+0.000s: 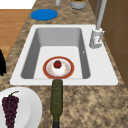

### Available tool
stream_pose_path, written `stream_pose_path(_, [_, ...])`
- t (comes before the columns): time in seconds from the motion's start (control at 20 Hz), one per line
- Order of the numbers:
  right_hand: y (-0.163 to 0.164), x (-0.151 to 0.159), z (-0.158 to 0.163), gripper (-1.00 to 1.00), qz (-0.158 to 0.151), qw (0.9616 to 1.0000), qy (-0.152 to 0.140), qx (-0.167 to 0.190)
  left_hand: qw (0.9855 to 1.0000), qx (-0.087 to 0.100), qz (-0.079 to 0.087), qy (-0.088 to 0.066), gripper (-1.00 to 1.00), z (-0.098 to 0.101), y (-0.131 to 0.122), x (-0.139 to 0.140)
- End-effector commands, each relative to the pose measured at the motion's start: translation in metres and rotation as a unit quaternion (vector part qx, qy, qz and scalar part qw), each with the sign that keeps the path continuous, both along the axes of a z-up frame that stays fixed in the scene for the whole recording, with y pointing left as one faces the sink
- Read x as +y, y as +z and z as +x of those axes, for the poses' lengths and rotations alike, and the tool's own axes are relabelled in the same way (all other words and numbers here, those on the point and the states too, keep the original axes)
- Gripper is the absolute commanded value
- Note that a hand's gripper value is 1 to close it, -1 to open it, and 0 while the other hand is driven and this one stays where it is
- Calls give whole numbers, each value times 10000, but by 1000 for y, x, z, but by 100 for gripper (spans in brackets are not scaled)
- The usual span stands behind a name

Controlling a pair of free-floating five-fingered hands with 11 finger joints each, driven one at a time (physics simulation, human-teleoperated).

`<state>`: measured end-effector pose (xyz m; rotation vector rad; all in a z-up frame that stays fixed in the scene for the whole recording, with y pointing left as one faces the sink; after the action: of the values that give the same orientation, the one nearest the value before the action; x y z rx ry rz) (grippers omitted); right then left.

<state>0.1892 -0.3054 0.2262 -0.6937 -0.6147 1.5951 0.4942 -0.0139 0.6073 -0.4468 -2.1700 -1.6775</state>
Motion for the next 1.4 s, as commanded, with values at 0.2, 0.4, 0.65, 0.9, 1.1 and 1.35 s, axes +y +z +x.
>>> stream_pose_path(0.2, [0, 0, 0, 0, 0, 10000, 0, 0, 9992, 169, 266, -260, 100, -10, 17, 2])
stream_pose_path(0.4, [0, 0, 0, 0, 0, 10000, 0, 0, 9994, 307, 175, 19, 100, -36, 37, 23])
stream_pose_path(0.65, [0, 0, 0, 0, 0, 10000, 0, 0, 9996, 141, 222, 38, 100, -71, 51, 37])
stream_pose_path(0.9, [0, 0, 0, 0, 0, 10000, 0, 0, 9998, 9, 194, 53, 100, -110, 56, 57])
stream_pose_path(1.1, [0, 0, 0, 0, 0, 10000, 0, 0, 9997, -17, 217, 61, 100, -140, 54, 73])
stream_pose_path(1.35, [0, 0, 0, 0, 0, 10000, 0, 0, 9998, -35, 195, 69, 100, -179, 52, 94])
